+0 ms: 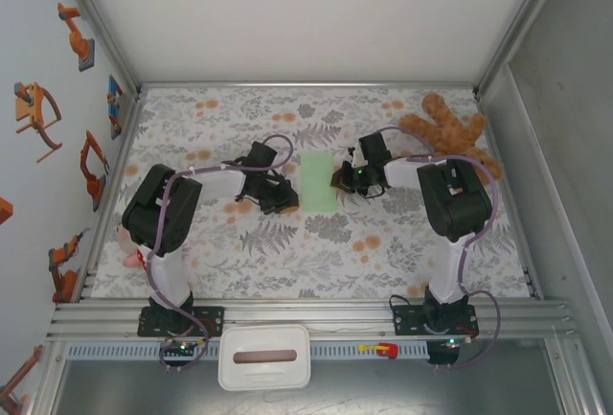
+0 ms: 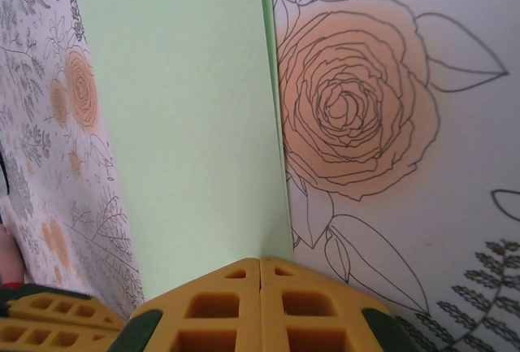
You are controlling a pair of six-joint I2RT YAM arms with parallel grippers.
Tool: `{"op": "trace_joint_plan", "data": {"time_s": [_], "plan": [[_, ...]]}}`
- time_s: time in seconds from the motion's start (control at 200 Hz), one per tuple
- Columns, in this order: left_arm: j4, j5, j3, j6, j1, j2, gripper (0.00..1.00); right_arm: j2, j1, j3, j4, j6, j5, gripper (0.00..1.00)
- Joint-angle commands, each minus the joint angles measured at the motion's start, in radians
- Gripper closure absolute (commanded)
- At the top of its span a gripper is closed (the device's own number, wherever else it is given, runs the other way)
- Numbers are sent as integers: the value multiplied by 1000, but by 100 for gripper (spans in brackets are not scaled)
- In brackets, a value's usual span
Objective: Fold a paper plane with a square sheet of paper (pick it up from the middle)
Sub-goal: First fold the square sheet of paper in half at the center of the table.
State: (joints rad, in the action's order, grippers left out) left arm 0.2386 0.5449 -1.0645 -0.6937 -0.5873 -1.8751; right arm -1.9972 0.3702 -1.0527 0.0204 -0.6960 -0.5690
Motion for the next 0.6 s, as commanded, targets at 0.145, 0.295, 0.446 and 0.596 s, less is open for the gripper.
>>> {"op": "trace_joint_plan", "data": {"time_s": [0.145, 0.295, 0.446, 0.596], "plan": [[-9, -48, -154, -44, -88, -69, 87, -201, 3, 146, 272, -5, 343, 100], [-53, -20, -216, -97, -99, -150, 87, -202, 3, 146, 273, -5, 340, 100], [-56, -7, -189, -105, -110, -173, 87, -196, 4, 149, 273, -6, 343, 100], [-10, -18, -95, -92, -108, -144, 87, -190, 3, 150, 277, -4, 339, 100]]}}
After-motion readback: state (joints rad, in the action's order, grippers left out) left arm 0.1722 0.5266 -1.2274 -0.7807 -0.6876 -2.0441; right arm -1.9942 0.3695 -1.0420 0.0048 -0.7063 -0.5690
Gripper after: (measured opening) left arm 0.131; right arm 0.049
